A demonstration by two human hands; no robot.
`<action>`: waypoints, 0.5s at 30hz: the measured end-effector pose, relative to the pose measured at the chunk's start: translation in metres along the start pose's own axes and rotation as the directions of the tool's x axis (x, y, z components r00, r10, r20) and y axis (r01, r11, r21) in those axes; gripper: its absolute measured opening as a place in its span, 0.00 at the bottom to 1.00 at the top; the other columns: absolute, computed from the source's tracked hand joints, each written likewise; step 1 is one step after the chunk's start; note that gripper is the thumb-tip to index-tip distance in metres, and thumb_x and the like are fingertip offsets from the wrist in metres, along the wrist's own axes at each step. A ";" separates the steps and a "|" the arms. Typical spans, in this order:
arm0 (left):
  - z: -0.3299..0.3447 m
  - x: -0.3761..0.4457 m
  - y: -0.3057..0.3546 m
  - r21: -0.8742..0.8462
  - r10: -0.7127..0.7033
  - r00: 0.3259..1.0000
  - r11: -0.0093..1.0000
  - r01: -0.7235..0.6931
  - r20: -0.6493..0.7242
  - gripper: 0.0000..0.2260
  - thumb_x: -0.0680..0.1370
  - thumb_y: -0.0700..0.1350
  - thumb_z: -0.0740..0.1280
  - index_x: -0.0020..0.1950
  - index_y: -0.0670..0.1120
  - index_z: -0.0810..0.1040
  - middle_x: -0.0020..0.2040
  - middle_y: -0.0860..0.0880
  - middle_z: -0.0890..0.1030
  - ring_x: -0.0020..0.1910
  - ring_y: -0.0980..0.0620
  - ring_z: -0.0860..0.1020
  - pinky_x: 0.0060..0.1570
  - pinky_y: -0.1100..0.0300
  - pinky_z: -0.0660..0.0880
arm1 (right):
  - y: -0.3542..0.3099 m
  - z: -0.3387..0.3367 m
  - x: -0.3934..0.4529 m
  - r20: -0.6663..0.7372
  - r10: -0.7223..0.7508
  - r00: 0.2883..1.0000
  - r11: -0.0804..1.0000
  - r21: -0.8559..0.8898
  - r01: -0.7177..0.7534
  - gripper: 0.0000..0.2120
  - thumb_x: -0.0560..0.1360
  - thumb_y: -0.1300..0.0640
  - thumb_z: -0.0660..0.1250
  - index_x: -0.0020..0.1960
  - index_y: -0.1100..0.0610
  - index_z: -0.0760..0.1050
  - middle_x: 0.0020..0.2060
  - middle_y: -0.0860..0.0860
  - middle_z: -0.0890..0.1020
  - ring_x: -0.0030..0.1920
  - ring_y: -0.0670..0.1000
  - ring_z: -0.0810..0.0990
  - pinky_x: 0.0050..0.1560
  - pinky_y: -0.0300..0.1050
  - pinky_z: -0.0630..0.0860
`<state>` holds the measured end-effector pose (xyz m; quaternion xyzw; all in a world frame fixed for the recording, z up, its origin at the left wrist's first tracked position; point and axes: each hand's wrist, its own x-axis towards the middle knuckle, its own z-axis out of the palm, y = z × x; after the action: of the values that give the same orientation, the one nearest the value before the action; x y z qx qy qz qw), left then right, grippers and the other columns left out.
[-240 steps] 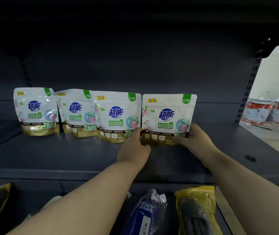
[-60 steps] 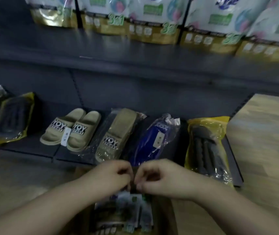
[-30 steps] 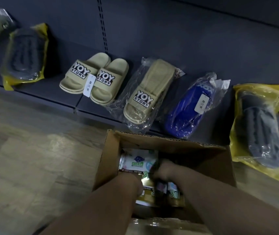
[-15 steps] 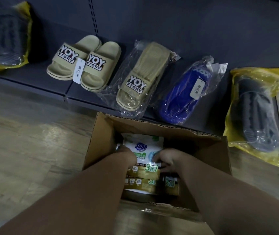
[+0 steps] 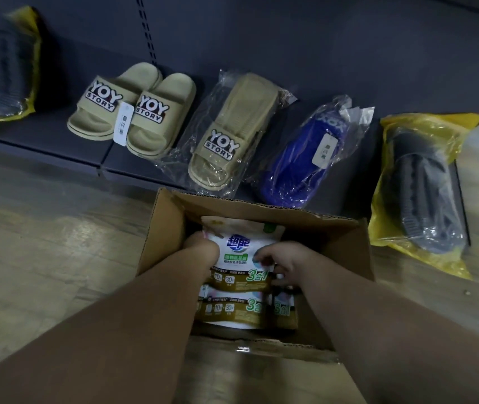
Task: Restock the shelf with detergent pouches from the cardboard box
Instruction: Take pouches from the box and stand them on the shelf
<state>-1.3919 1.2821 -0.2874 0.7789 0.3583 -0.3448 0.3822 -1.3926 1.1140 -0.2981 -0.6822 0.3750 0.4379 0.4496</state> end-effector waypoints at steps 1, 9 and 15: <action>-0.002 -0.004 0.003 -0.004 -0.002 1.000 1.000 0.002 -0.001 0.13 0.80 0.36 0.62 0.63 0.38 0.76 0.59 0.39 0.79 0.59 0.40 0.79 0.61 0.49 0.77 | -0.003 -0.002 -0.006 -0.005 -0.022 1.000 1.000 -0.008 0.022 0.04 0.71 0.60 0.73 0.44 0.57 0.79 0.43 0.53 0.80 0.49 0.53 0.77 0.54 0.51 0.76; -0.016 -0.054 0.001 -0.216 0.013 1.000 0.976 -0.014 -0.006 0.18 0.78 0.33 0.62 0.68 0.36 0.74 0.64 0.37 0.78 0.49 0.48 0.76 0.43 0.58 0.79 | -0.016 -0.024 -0.083 -0.040 -0.229 0.973 0.973 -0.037 0.227 0.14 0.70 0.67 0.71 0.56 0.62 0.81 0.46 0.59 0.84 0.38 0.52 0.80 0.32 0.39 0.68; -0.062 -0.101 0.013 -0.453 0.039 0.991 0.887 -0.092 -0.125 0.14 0.64 0.30 0.69 0.47 0.39 0.83 0.48 0.37 0.84 0.48 0.40 0.82 0.54 0.46 0.81 | -0.037 -0.025 -0.135 0.049 -0.382 0.923 0.924 0.058 0.379 0.13 0.68 0.70 0.70 0.52 0.62 0.82 0.47 0.60 0.87 0.50 0.59 0.86 0.53 0.52 0.82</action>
<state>-1.4158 1.2989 -0.1713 0.6969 0.4238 -0.1932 0.5454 -1.3976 1.1182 -0.1555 -0.7176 0.2324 0.3535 0.5532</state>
